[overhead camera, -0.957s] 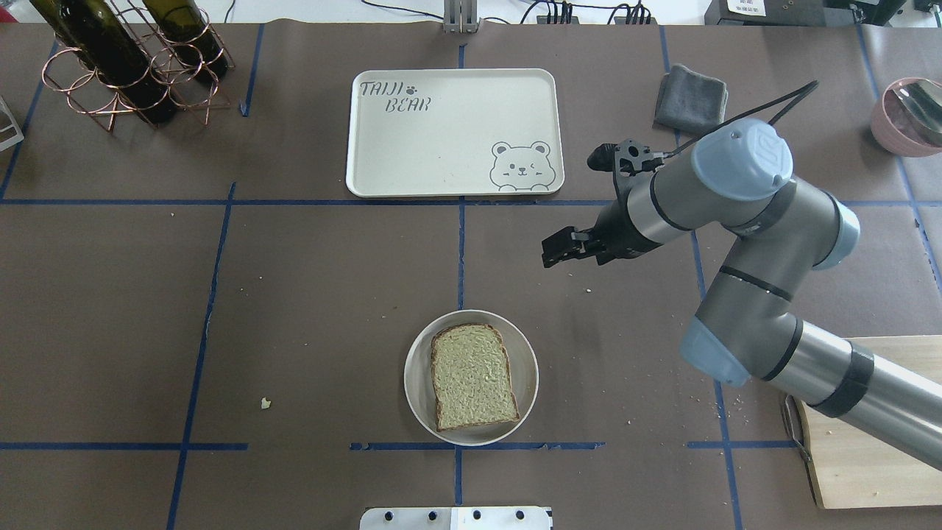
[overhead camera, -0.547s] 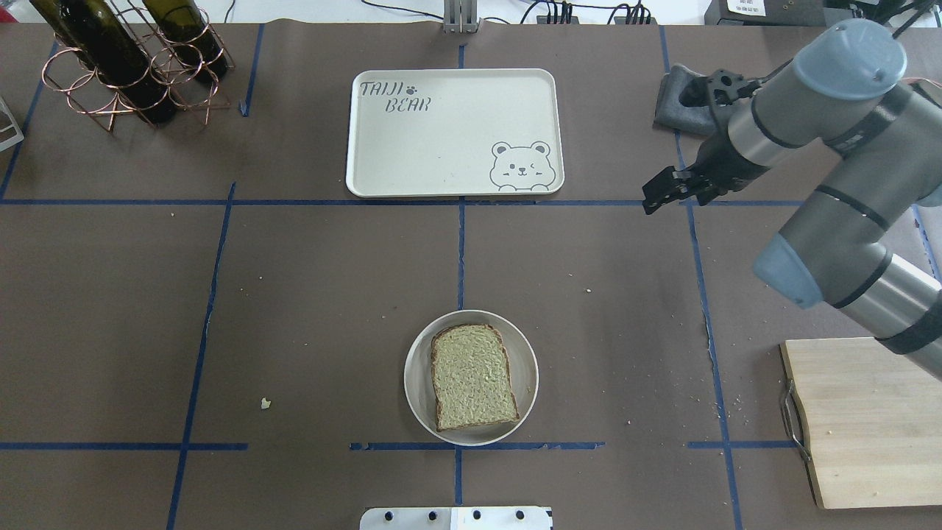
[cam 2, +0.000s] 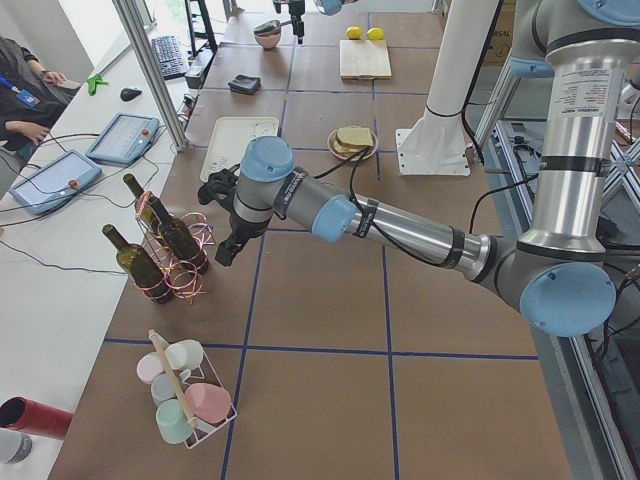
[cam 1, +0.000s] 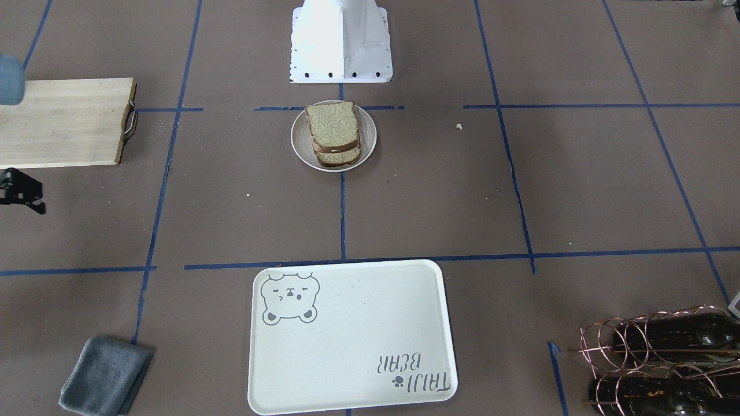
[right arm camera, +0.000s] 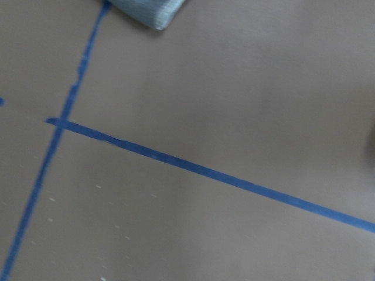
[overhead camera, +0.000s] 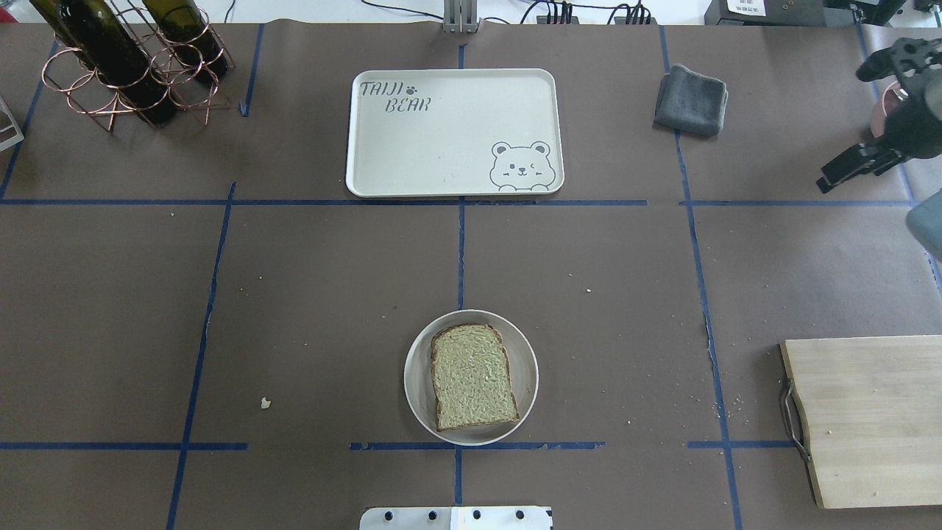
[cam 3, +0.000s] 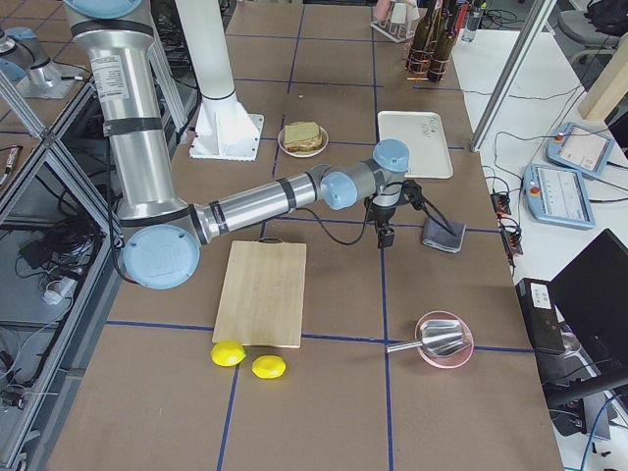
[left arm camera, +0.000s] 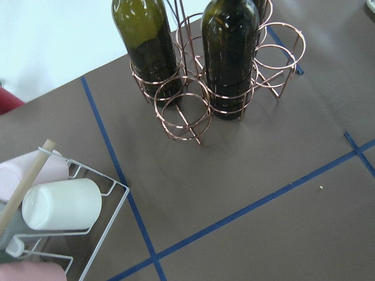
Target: Make sandwich and place on tray
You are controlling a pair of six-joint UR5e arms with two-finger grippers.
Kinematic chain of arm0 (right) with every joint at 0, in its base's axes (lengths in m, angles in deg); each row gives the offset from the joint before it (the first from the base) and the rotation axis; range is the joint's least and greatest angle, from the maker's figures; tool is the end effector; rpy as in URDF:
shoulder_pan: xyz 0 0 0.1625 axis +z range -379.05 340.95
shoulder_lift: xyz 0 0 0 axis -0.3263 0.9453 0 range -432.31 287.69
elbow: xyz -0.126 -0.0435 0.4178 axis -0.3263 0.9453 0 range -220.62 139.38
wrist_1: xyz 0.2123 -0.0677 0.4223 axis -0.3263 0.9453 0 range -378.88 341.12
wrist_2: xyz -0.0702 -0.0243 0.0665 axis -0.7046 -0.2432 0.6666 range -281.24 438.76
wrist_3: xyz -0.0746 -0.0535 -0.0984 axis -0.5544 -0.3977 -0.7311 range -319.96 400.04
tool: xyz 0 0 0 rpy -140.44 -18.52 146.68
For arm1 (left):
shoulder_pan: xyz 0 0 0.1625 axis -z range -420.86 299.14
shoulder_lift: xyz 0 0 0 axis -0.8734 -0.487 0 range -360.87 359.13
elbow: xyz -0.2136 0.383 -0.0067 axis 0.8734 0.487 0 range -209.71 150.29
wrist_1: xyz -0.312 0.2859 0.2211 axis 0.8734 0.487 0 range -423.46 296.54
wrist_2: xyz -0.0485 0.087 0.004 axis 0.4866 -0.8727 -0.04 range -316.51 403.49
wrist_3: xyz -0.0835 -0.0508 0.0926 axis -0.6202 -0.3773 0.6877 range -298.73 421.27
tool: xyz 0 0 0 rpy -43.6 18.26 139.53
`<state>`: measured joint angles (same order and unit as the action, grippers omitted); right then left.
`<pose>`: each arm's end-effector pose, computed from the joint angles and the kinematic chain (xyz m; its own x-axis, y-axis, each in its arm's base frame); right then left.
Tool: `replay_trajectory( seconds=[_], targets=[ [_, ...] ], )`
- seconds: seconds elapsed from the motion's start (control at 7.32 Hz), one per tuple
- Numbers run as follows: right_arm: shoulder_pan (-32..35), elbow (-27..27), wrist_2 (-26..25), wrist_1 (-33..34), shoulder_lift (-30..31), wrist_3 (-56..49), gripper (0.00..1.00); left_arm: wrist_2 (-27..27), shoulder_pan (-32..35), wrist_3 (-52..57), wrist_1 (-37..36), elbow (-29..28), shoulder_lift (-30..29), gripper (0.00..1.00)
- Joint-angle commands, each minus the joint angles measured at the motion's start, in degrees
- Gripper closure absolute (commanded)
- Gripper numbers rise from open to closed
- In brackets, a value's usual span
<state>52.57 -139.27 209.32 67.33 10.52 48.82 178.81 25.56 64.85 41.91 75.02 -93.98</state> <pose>-0.1534 -0.6067 0.5355 0.6898 -0.3051 0.6566 0.1941 0.9516 0.2383 -0.0003 -0.5966 0.4847 0.6729 0.4838 -0.5596 -0.0945 0.8065 0.5836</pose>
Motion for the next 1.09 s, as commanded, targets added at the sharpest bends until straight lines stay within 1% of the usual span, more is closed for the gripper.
replay_trajectory(
  seconds=[0.0, 0.14, 0.27, 0.41, 0.55, 0.68, 0.82, 0.96],
  targets=[
    [10.08, -0.23, 0.31, 1.06, 7.67, -8.32, 0.0, 1.35, -9.38, -15.69, 9.17, 0.04, -0.93, 0.0],
    [12.39, 0.12, 0.3, 0.97, 10.23, -12.07, 0.0, 1.27, -14.3, -24.49, 14.19, 0.21, -1.72, 0.0],
    [14.5, 0.03, 0.22, 0.8, 11.82, -12.98, 0.0, -0.3, -21.48, -30.5, 15.03, 0.39, -4.86, 0.0],
    [14.87, 0.03, 0.22, 0.45, 13.14, -12.9, 0.0, -2.66, -28.08, -39.17, 14.78, 0.91, -8.9, 0.0],
    [14.96, 0.12, 0.04, 0.45, 13.5, -12.82, 0.0, -2.95, -33.8, -51.96, 14.34, 1.0, -12.85, 0.0],
    [14.96, 0.3, 0.04, 0.45, 13.51, -12.81, 0.0, -3.56, -39.95, -67.67, 14.25, 1.18, -14.72, 0.0],
    [14.96, 0.04, 0.21, 0.45, 13.51, -12.21, 0.0, -14.62, -45.93, -73.65, 14.16, 3.1, -15.7, 0.0],
    [14.87, 0.12, 0.22, 0.36, 13.51, -11.94, 0.0, -23.34, -53.29, -79.37, 14.16, 3.2, -15.88, 0.0]
  ],
)
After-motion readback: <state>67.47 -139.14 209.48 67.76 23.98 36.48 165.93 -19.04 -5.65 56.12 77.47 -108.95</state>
